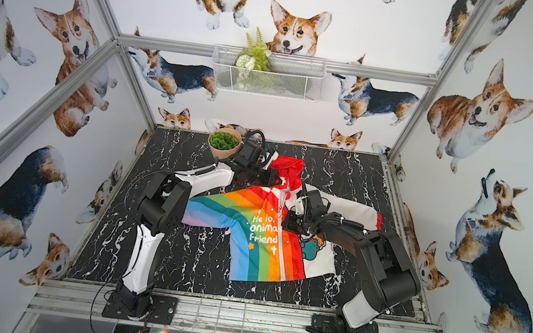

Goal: Unzip the jacket
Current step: Unzip the zipper on the jacket.

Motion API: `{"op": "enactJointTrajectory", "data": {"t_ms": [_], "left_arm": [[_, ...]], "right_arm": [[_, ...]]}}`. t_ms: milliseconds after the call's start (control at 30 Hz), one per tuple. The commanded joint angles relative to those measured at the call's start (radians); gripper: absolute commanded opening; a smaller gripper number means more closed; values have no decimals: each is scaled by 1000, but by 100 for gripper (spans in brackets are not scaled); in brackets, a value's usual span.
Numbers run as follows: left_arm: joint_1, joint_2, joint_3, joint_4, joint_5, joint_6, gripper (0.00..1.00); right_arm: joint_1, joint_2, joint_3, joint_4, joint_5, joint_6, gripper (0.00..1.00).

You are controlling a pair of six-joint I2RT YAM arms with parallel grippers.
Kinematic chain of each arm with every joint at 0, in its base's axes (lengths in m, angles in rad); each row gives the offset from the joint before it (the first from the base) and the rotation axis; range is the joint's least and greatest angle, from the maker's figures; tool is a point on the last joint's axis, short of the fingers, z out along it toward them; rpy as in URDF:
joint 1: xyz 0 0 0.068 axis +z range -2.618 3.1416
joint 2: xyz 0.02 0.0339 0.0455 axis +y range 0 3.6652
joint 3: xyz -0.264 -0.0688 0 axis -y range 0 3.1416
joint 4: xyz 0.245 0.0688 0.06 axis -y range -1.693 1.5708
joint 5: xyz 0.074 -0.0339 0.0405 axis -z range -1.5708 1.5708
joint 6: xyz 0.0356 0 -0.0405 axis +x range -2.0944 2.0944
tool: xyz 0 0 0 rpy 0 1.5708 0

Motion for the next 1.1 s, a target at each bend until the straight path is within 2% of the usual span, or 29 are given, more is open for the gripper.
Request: {"op": "enactJointTrajectory", "data": {"t_ms": [0, 133, 233, 400, 900, 1067], "left_arm": [[3, 3, 9, 2, 0, 12, 0], [2, 5, 7, 10, 5, 4, 0], [2, -3, -1, 10, -1, 6, 0], [0, -6, -3, 9, 3, 5, 0], [-12, -18, -14, 8, 3, 4, 0], [-18, -20, -16, 9, 3, 5, 0]], "right_arm": [[2, -16, -14, 0, -12, -15, 0], [2, -35, -27, 66, -5, 14, 2], [3, -43, -28, 99, 11, 44, 23], [4, 0, 9, 99, 26, 60, 39], [14, 139, 124, 89, 58, 90, 41], [15, 171, 155, 62, 96, 99, 37]]}}
